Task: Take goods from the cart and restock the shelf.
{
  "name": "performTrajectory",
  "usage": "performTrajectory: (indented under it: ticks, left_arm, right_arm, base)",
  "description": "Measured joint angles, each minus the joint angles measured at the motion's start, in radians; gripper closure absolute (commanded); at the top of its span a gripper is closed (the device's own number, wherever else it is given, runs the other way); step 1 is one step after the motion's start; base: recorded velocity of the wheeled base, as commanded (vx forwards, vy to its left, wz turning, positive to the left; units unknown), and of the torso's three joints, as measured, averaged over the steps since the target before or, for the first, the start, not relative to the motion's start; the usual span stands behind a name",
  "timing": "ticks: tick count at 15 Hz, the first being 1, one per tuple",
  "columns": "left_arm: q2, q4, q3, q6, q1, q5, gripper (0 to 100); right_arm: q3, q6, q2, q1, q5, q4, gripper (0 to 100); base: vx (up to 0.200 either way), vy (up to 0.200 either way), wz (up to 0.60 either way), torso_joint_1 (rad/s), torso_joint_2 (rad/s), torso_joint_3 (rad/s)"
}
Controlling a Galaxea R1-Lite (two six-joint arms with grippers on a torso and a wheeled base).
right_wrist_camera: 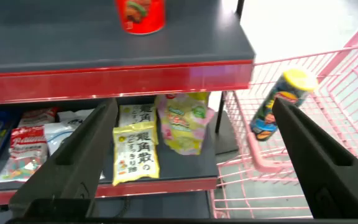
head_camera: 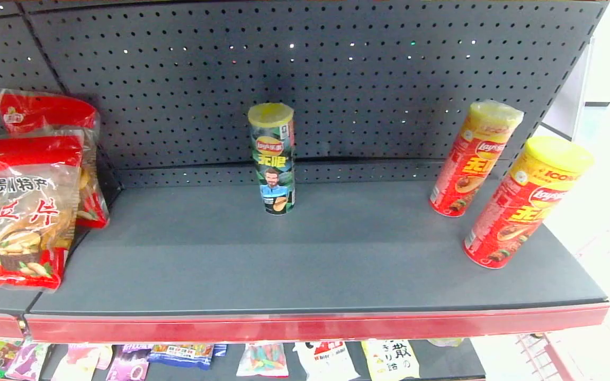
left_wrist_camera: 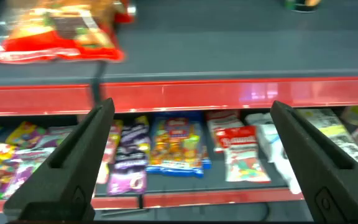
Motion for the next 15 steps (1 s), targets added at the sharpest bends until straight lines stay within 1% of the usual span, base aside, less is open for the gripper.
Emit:
performTrajectory:
  ticks: [15]
  left_arm:
    - [0.0,0.0,0.0,0.0,0.0,0.0,0]
  right_arm:
    - [0.0,0.0,0.0,0.0,0.0,0.0,0]
  base:
    - [0.0,-0.2,0.0,0.001,0.0,0.003]
